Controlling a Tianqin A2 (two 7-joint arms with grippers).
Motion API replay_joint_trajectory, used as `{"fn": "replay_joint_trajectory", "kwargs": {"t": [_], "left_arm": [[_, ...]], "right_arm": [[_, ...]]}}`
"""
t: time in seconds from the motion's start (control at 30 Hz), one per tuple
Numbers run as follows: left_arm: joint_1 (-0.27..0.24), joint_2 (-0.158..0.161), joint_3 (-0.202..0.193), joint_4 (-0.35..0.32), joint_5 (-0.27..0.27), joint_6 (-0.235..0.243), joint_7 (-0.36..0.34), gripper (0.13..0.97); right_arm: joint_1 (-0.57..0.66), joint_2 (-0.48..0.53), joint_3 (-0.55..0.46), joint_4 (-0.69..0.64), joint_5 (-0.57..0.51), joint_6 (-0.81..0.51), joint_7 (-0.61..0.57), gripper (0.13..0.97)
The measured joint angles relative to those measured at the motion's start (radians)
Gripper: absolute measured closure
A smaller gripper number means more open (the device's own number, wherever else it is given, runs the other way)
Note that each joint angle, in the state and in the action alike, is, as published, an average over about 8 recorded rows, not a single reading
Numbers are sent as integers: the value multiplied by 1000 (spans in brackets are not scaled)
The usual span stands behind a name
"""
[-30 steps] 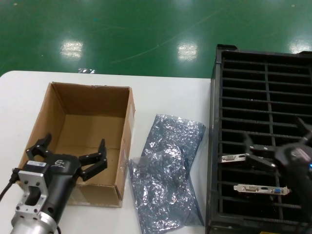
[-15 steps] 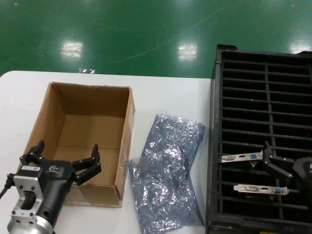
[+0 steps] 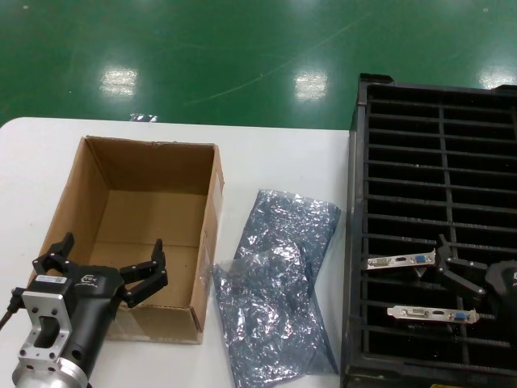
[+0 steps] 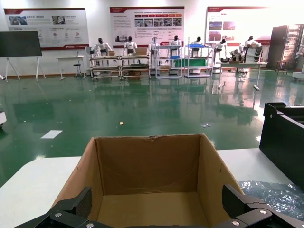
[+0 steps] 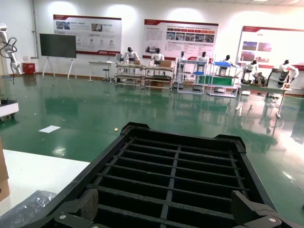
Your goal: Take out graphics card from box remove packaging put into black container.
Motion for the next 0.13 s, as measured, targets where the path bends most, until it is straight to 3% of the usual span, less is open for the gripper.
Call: {"fn": "replay_joint_trajectory", "kwargs": {"t": [0.13], "left_arm": [[0,0,0,0,0,0,0,132]], "right_arm": [[0,0,0,0,0,0,0,129]]}}
